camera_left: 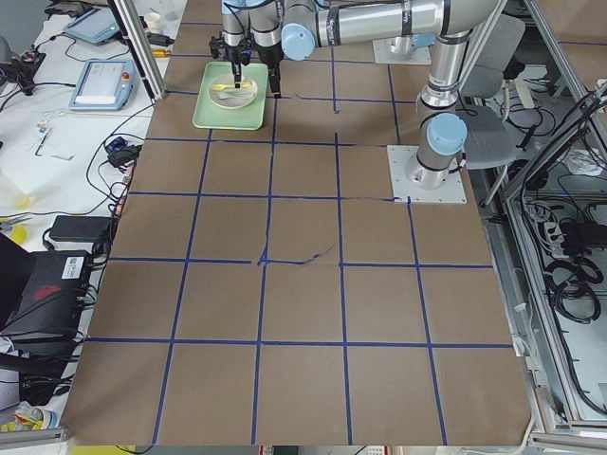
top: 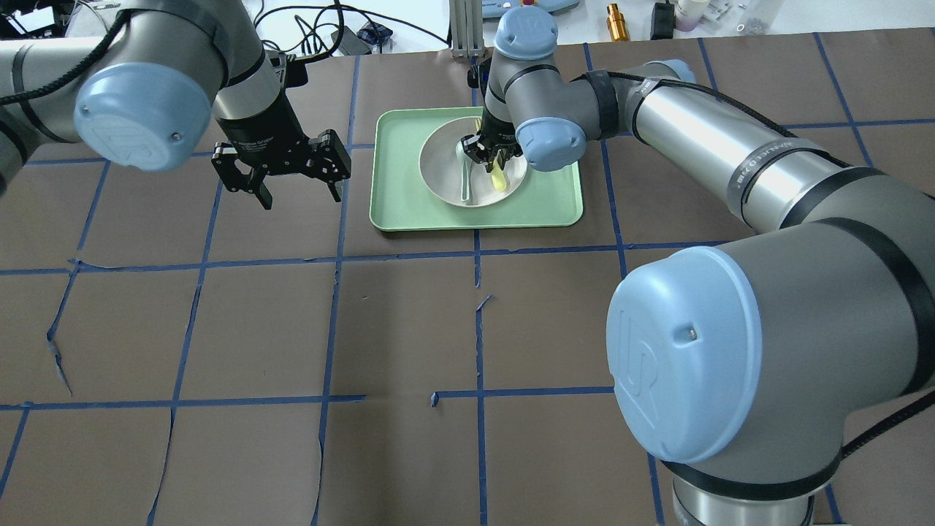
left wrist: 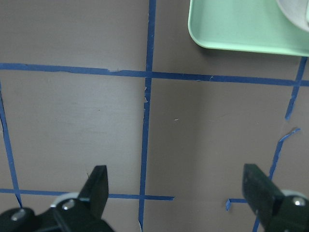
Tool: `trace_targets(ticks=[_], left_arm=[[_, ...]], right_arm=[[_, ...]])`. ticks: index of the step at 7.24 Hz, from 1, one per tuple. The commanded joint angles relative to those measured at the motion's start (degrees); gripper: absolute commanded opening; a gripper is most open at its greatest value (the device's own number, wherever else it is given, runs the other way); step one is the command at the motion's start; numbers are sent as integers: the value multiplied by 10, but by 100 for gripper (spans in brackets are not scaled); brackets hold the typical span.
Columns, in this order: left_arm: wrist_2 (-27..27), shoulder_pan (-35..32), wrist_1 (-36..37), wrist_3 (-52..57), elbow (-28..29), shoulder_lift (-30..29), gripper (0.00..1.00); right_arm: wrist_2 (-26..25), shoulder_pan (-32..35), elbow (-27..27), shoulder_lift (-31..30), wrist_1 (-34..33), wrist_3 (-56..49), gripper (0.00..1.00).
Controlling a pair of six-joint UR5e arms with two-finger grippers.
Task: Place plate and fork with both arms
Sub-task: 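Lift the yellow fork with the right gripper and lower it beside the plate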
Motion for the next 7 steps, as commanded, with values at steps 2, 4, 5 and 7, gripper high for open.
trace_targets(ticks=[2, 4, 5, 7], left_arm=[[0, 0, 0, 1, 0, 1, 100], [-2, 0, 0, -5, 2, 3, 100], [-4, 0, 11, -10, -1, -12, 100], [-5, 0, 20, -11, -4, -14, 100]], right_arm=[[-7, -3, -7, -47, 22, 22, 0], [-27, -41, 2, -48, 23, 13, 0], [-26, -65, 5, -43, 25, 12, 0], [-25, -69, 14, -28, 25, 11, 0]])
